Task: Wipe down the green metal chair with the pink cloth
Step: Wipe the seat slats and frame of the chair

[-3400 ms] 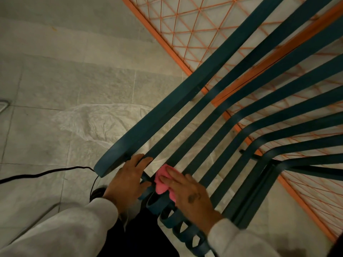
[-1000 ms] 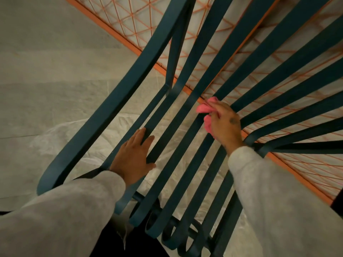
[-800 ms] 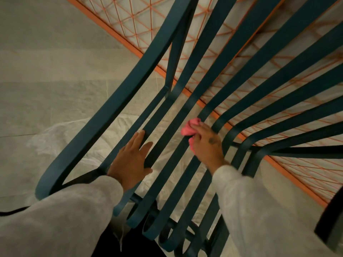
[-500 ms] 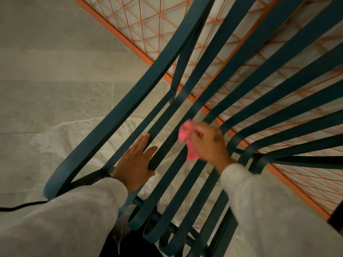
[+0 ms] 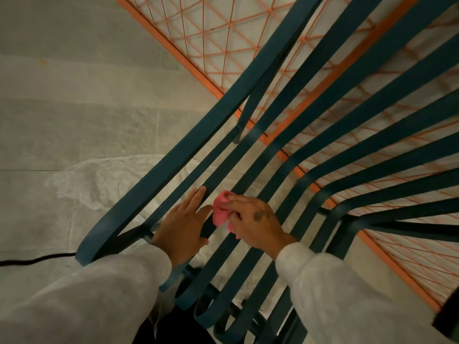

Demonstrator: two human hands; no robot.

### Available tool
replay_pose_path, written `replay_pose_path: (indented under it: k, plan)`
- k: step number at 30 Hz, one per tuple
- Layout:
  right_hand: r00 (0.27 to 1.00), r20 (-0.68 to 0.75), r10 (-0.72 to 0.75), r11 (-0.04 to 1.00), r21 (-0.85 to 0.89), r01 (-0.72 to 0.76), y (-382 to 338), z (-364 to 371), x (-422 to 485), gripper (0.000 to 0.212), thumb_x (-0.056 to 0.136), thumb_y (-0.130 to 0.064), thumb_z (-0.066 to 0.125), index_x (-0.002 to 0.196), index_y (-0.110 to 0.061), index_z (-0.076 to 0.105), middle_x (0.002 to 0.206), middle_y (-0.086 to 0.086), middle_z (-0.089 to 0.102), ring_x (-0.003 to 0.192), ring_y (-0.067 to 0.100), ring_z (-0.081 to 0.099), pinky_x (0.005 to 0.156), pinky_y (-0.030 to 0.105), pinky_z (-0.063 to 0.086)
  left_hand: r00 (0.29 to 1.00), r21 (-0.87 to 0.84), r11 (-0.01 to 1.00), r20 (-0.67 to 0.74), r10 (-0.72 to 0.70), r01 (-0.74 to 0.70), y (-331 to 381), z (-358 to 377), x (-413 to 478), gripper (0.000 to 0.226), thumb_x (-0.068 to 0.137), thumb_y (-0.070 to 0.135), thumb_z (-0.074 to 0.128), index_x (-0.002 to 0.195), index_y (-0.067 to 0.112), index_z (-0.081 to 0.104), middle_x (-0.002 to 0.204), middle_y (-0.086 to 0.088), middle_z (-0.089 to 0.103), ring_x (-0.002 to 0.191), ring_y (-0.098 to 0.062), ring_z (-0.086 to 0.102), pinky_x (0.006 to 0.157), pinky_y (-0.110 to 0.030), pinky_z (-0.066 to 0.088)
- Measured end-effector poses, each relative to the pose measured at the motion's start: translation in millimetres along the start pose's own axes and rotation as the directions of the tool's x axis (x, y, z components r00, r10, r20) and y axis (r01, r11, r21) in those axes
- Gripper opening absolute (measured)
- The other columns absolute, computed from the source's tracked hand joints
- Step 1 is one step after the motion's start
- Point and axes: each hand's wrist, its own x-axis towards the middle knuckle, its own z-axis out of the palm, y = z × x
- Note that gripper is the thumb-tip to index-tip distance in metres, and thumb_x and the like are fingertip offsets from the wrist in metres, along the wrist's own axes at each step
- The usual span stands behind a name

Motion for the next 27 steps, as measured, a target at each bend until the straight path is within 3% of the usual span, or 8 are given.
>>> replay_pose_path:
  k: [5,8,12,15,18,20,23,27]
  plan:
    - [0.971,-0.1,0.216,0.92,0.354,-0.168,-1,-70,56,0.021,0.096,-0.02,0.055,0.109,-0.032,0.066,0.111,-0.018,0.059,0.097,0.003,0.06,0.075,0.018,0.057,1.0,-0.013,1.0,-0.001,-0.01,0.01,-6,3,-10,0.076,0.082,0.059,0.057,0.146,0.03,0.029,0.161,0.001,-0.008,0.149,-0.024,0.0,0.116,-0.039,0.019]
    - [0.968,-0.131,0.216,0.976,0.06,-0.21,16,-84,99,0.045,0.096,-0.015,0.055,0.138,-0.03,0.049,0.146,-0.006,0.044,0.136,0.02,0.042,0.111,0.039,0.04,1.0,-0.008,1.0,-0.004,-0.003,0.003,-8,4,-10,0.076,0.082,0.061,0.056,0.146,0.03,0.029,0.161,0.002,-0.009,0.149,-0.024,0.002,0.116,-0.038,0.02]
    - [0.966,-0.065,0.249,0.962,-0.098,-0.255,8,-49,97,0.055,0.095,-0.011,0.057,0.146,-0.023,0.038,0.145,0.003,0.045,0.135,0.026,0.043,0.111,0.04,0.034,1.0,-0.033,0.999,-0.01,-0.004,0.004,-8,4,-10,0.074,0.082,0.057,0.059,0.144,0.028,0.033,0.161,0.001,-0.007,0.149,-0.025,0.003,0.115,-0.039,0.022]
    - [0.948,-0.082,0.308,0.931,0.23,-0.282,-16,-14,58,0.044,0.095,-0.012,0.058,0.135,-0.027,0.051,0.129,0.002,0.056,0.118,0.021,0.058,0.099,0.041,0.051,1.0,-0.024,1.0,-0.002,-0.001,0.001,-7,2,-11,0.071,0.083,0.055,0.061,0.142,0.025,0.036,0.161,-0.001,-0.008,0.149,-0.024,0.001,0.116,-0.039,0.022]
    - [0.933,0.155,0.326,0.758,0.546,-0.356,-38,0,12,0.035,0.098,-0.009,0.053,0.124,-0.031,0.064,0.112,-0.007,0.063,0.083,0.006,0.062,0.063,0.016,0.055,1.0,0.018,1.0,-0.019,0.007,-0.006,-3,4,-9,0.069,0.081,0.053,0.063,0.14,0.024,0.04,0.161,-0.003,-0.005,0.148,-0.023,0.001,0.117,-0.04,0.022]
    - [0.907,0.259,0.331,0.676,0.606,-0.42,-34,0,-8,0.038,0.098,-0.005,0.05,0.119,-0.031,0.068,0.101,-0.005,0.071,0.07,0.01,0.061,0.056,0.02,0.053,1.0,0.019,1.0,-0.003,0.001,-0.001,-3,4,-9,0.079,0.08,0.052,0.064,0.146,0.027,0.029,0.161,-0.004,-0.005,0.148,-0.023,-0.001,0.119,-0.041,0.02]
    - [0.894,0.076,0.442,0.738,0.536,-0.41,-10,-17,-27,0.041,0.095,-0.006,0.05,0.119,-0.033,0.068,0.116,-0.014,0.064,0.095,0.005,0.063,0.083,0.015,0.051,1.0,0.068,0.998,-0.018,-0.005,0.006,2,2,-10,0.074,0.081,0.046,0.066,0.144,0.025,0.032,0.161,-0.01,0.0,0.148,-0.027,0.0,0.118,-0.046,0.015]
    - [0.738,-0.15,0.657,0.646,0.617,-0.45,52,-60,-48,0.038,0.1,-0.015,0.049,0.128,-0.039,0.058,0.114,-0.014,0.059,0.08,-0.005,0.06,0.055,0.002,0.046,0.996,0.036,0.995,-0.008,0.089,-0.088,25,2,-12,0.073,0.089,0.037,0.059,0.15,0.025,0.02,0.161,-0.008,-0.004,0.148,-0.025,-0.006,0.12,-0.042,0.007]
